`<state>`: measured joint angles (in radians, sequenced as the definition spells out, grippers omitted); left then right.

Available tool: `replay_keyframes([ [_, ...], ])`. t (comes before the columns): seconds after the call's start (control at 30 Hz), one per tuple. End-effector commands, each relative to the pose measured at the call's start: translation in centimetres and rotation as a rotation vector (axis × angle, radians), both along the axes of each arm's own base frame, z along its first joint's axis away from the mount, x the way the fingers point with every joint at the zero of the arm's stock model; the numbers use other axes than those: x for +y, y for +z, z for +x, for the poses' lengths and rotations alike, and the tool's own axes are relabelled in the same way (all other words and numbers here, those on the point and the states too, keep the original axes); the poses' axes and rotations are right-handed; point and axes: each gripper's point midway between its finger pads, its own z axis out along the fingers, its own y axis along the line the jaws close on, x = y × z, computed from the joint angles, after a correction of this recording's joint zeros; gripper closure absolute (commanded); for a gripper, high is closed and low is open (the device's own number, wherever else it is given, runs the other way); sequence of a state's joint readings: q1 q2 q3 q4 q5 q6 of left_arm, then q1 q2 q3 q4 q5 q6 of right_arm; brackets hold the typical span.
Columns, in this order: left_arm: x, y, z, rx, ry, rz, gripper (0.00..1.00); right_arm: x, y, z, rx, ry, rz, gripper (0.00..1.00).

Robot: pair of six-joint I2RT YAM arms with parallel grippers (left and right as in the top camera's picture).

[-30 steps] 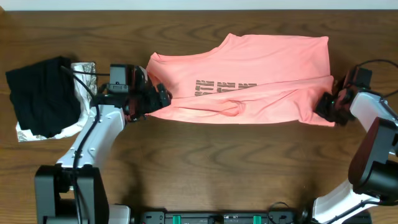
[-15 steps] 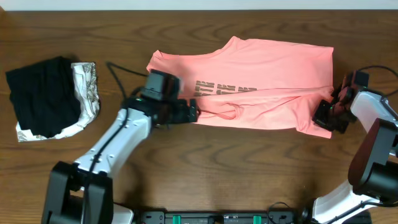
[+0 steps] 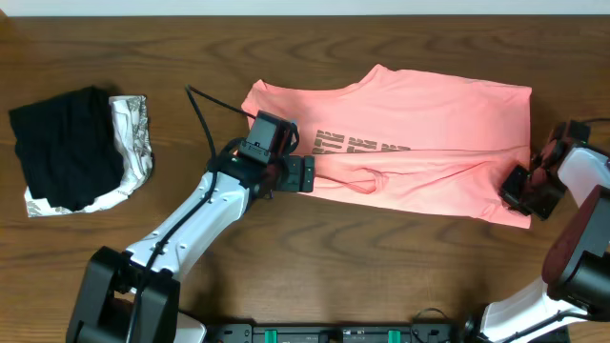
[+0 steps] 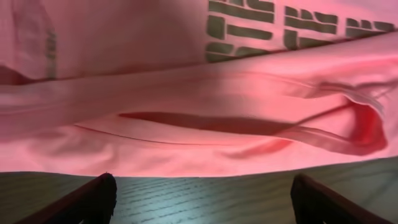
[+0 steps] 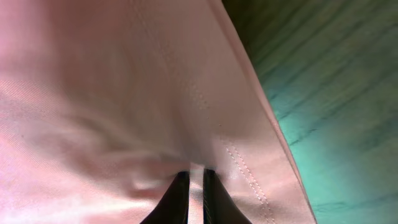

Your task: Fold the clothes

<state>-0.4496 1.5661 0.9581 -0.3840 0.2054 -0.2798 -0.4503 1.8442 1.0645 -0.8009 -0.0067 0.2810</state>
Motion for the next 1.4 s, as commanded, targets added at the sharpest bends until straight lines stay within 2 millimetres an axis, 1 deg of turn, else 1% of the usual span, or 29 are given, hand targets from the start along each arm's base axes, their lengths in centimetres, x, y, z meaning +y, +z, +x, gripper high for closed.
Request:
replay_keyframes([
  [0.0, 0.4, 0.2, 0.7, -0.030, 0.005, 0.029, 0.10, -0.7, -3.2, -4.1, 0.167, -0.030, -0.038, 0.90],
  [0.13, 0.4, 0.1, 0.7, -0.027, 0.005, 0.030, 0.10, -0.5, -3.2, -4.2, 0.171, -0.029, -0.032, 0.90],
  [0.23, 0.4, -0.4, 0.7, -0.017, 0.005, 0.036, 0.10, -0.5, -3.2, -4.3, 0.175, -0.028, -0.029, 0.90],
  [0.3, 0.4, -1.0, 1.1, -0.014, 0.008, 0.037, 0.10, -0.2, -3.2, -4.1, 0.166, -0.030, -0.013, 0.91],
  [0.37, 0.6, -1.7, 2.0, -0.026, 0.008, 0.039, 0.12, 0.2, -3.2, -3.8, 0.150, -0.026, 0.011, 0.93],
  [0.43, 1.0, -2.2, 3.3, -0.045, 0.033, 0.029, 0.16, 0.4, -3.3, -3.6, 0.135, -0.015, 0.026, 0.95],
  [0.53, 2.0, -3.0, 4.8, -0.061, 0.072, 0.023, 0.24, 0.6, -3.3, -3.4, 0.129, -0.008, 0.038, 0.98],
  [0.6, 2.8, -3.8, 5.1, -0.047, 0.093, 0.029, 0.26, 0.7, -3.3, -3.4, 0.127, -0.008, 0.042, 0.98],
  [0.73, 3.6, -5.5, 5.0, -0.004, 0.107, 0.048, 0.26, 1.0, -3.3, -3.2, 0.119, -0.007, 0.057, 0.99],
  [0.87, 3.9, -7.0, 4.0, 0.053, 0.106, 0.070, 0.26, 1.3, -3.2, -3.5, 0.130, -0.001, 0.067, 0.98],
  [0.97, 4.3, -7.7, 2.7, 0.110, 0.104, 0.093, 0.26, 1.5, -3.2, -3.9, 0.147, -0.001, 0.074, 0.97],
  [1.17, 5.7, -8.9, -1.3, 0.277, 0.100, 0.160, 0.25, 1.9, -2.9, -5.1, 0.200, 0.000, 0.089, 0.95],
  [1.27, 6.3, -9.1, -2.9, 0.345, 0.097, 0.187, 0.25, 1.8, -2.7, -6.0, 0.240, 0.003, 0.082, 0.94],
  [1.37, 6.7, -9.2, -4.2, 0.395, 0.096, 0.208, 0.25, 2.2, -2.5, -6.7, 0.270, 0.004, 0.095, 0.94],
])
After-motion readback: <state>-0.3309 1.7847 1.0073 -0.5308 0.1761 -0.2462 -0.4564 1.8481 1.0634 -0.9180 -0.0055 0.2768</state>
